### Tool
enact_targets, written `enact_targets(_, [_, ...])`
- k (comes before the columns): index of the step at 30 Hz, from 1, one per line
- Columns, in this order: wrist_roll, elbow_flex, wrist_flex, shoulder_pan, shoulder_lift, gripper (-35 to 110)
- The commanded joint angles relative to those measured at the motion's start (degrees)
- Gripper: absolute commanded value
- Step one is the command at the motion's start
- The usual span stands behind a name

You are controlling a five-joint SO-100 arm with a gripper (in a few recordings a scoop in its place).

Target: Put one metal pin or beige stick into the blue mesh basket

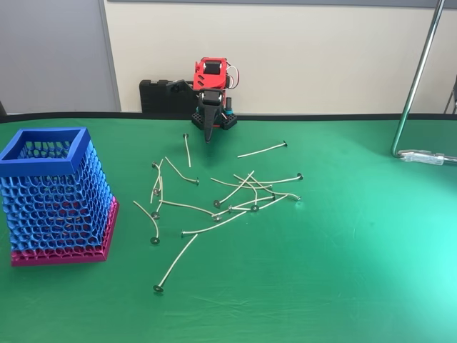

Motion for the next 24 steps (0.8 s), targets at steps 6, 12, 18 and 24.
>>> enact_targets(6, [-0.26,0.26,0.09,-0.79,0.53,1])
enact_targets(12, [-0.18,0.26,0.09,-0.79,0.53,1])
enact_targets(18, [-0.44,0.26,0.09,-0.79,0.53,1])
enact_targets(24, [-0.26,0.26,0.09,-0.79,0.53,1])
